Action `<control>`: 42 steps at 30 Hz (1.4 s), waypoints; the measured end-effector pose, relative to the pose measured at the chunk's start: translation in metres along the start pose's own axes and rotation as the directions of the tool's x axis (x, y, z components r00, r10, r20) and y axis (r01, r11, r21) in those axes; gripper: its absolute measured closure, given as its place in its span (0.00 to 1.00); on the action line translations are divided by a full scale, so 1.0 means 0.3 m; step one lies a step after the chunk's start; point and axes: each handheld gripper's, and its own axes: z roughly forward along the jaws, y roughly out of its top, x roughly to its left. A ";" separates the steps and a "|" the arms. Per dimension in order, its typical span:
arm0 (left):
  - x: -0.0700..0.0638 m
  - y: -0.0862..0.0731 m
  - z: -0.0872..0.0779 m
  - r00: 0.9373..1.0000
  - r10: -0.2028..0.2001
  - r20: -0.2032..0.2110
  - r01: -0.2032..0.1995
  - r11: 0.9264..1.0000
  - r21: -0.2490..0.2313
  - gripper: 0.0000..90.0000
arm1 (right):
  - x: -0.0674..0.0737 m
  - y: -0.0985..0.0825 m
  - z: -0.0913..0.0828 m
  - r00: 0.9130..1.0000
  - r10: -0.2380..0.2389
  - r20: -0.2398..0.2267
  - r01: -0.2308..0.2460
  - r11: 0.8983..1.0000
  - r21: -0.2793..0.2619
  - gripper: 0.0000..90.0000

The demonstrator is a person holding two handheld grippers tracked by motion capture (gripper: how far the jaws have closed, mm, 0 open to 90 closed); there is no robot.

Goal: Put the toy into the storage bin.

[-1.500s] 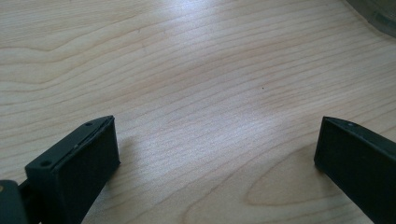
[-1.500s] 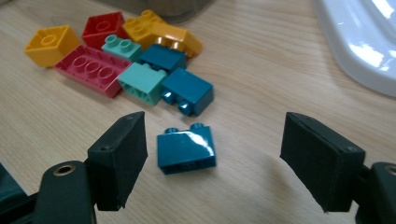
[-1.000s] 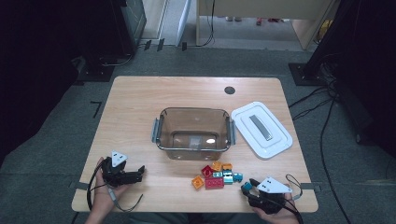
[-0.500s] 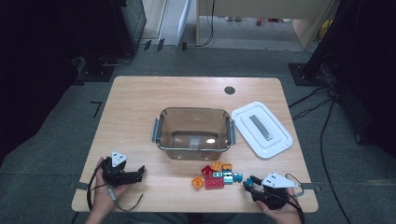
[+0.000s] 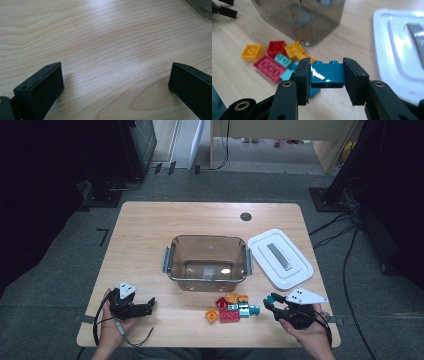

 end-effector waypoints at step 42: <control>0.000 0.000 0.001 1.000 0.002 0.001 -0.002 1.000 -0.002 0.00 | 0.079 0.491 0.367 0.992 -0.091 -0.092 0.104 0.985 0.140 0.66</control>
